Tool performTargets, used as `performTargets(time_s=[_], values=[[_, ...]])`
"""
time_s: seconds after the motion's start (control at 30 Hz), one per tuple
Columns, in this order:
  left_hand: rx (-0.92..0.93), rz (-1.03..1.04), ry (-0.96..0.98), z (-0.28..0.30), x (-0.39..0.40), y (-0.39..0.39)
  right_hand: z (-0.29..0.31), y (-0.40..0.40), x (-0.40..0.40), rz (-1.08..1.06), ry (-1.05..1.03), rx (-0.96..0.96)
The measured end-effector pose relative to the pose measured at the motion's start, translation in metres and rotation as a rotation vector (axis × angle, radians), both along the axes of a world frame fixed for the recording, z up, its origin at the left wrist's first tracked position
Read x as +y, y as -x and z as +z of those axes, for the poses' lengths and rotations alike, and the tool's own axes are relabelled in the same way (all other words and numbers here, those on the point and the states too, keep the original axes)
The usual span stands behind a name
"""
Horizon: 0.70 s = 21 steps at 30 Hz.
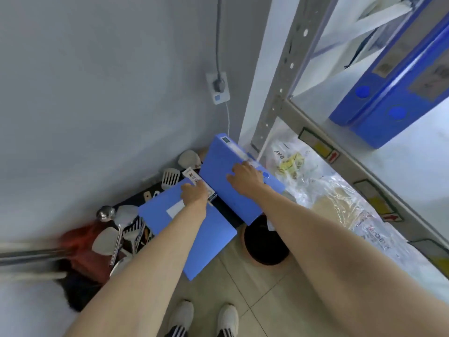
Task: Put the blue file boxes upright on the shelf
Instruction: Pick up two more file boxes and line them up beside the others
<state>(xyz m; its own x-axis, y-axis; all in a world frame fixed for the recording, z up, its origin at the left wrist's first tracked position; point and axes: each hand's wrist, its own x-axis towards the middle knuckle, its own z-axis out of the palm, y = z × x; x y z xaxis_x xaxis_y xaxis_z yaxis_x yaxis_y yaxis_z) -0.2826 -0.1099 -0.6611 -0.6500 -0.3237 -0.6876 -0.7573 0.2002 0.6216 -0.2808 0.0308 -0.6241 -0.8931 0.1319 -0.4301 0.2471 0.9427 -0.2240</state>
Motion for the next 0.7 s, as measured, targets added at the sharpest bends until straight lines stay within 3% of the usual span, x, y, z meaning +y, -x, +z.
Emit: performTargets(time_s=[0.23, 0.5, 0.7], values=[[-0.224, 0.232, -0.011, -0.105, -0.070, 0.005, -0.060, 0.032, 0.001, 0.109, -0.170, -0.058], [-0.302, 0.334, 0.243, -0.138, -0.115, -0.030, -0.092, 0.065, 0.017, 0.063, -0.486, 0.185], [-0.336, 0.285, -0.038, -0.248, -0.146, -0.035, -0.102, 0.077, 0.038, 0.097, -0.604, -0.036]])
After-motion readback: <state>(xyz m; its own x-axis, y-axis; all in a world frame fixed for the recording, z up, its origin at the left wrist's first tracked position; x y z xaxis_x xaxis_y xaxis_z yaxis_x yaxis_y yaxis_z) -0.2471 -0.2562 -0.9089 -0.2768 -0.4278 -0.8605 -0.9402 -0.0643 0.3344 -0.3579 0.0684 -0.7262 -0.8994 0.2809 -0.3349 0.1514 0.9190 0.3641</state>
